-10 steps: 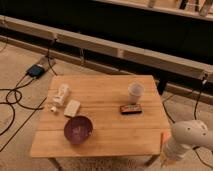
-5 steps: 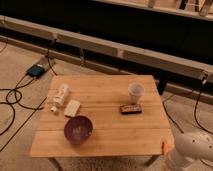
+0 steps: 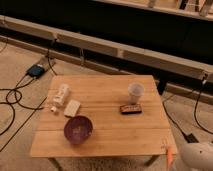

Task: Drag the pepper across the table

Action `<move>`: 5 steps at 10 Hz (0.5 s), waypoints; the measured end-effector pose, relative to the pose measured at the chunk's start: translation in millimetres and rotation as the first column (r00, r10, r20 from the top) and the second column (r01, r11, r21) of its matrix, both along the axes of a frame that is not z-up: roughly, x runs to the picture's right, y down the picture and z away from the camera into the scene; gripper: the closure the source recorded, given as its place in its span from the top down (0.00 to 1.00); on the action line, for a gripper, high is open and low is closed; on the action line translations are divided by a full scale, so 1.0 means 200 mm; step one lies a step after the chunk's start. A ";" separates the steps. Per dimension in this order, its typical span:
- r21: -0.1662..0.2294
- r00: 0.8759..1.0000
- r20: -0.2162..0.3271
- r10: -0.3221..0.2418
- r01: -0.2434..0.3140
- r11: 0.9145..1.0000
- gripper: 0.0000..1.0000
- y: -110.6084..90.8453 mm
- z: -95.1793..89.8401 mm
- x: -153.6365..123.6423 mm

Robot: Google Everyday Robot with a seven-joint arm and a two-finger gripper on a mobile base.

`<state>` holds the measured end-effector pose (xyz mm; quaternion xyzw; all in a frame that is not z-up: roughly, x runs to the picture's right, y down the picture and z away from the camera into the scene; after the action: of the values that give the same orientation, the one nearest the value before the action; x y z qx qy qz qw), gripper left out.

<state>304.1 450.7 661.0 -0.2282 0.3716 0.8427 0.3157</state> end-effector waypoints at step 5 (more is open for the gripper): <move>-0.005 0.999 -0.024 0.022 -0.022 1.000 0.22 0.07 -0.03 0.04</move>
<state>313.1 464.3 655.6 -0.2232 0.3751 0.8478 0.3013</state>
